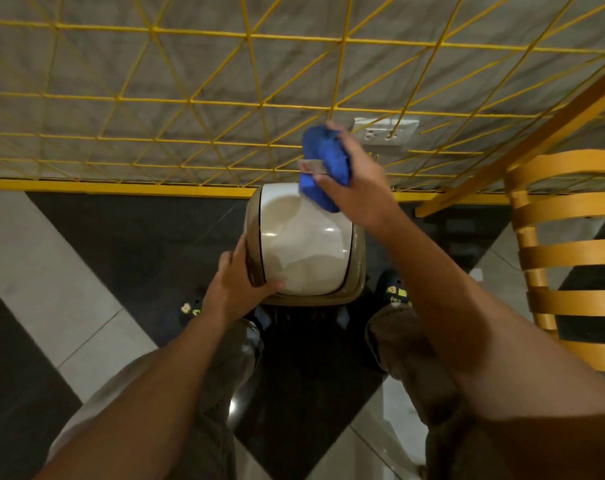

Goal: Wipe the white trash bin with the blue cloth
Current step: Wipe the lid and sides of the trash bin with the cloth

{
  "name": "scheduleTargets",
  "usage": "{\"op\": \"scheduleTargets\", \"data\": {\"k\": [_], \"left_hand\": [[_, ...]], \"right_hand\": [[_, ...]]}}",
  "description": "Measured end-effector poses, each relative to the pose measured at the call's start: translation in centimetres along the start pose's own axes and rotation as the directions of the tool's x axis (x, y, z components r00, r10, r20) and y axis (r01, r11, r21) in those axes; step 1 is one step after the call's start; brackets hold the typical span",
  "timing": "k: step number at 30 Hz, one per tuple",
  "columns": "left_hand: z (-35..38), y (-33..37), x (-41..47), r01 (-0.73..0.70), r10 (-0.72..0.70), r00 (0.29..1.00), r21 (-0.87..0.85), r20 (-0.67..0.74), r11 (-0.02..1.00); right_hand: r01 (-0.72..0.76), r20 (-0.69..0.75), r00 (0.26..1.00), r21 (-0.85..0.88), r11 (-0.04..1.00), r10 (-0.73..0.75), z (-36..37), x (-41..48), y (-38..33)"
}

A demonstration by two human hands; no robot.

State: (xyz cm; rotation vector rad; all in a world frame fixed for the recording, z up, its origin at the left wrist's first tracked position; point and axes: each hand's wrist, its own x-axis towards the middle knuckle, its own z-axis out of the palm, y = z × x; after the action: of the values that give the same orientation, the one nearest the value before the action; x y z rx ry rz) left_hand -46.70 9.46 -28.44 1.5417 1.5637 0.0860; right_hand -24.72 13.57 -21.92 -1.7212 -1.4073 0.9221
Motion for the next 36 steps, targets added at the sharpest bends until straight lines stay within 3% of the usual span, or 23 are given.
{"op": "scheduleTargets", "data": {"k": [4,11,20,23,28,33,36], "left_hand": [[0.6,0.2,-0.4,0.014,-0.012,0.998,0.04,-0.07,0.999],[1.1,0.4,-0.1,0.008,-0.001,0.992,0.054,-0.123,0.999],[1.0,0.2,-0.3,-0.046,0.059,0.992,0.125,-0.107,0.991],[0.9,-0.4,-0.1,-0.049,0.06,0.993,0.108,-0.105,0.993],[0.6,0.3,-0.2,0.009,0.002,0.995,0.11,-0.096,0.994],[0.6,-0.1,0.0,0.009,0.0,0.997,0.109,-0.083,0.994],[0.1,0.2,0.0,-0.003,0.009,0.998,0.108,-0.056,0.994]], "right_hand": [[0.15,0.142,0.983,-0.244,0.958,-0.118,3.3,0.9,-0.1],[0.309,0.227,0.94,-0.241,0.92,-0.257,5.5,-2.3,0.8],[0.346,0.413,0.887,-0.302,0.888,-0.205,6.6,-6.0,1.8],[0.26,0.474,0.876,-0.303,0.917,-0.092,6.2,-7.6,1.6],[0.137,0.205,0.97,-0.036,0.99,-0.127,3.5,-8.4,0.4],[0.204,-0.064,0.977,-0.016,0.979,-0.205,1.1,-4.3,-1.4],[0.146,-0.041,0.988,-0.084,0.986,-0.15,1.0,-2.8,-0.3]]}}
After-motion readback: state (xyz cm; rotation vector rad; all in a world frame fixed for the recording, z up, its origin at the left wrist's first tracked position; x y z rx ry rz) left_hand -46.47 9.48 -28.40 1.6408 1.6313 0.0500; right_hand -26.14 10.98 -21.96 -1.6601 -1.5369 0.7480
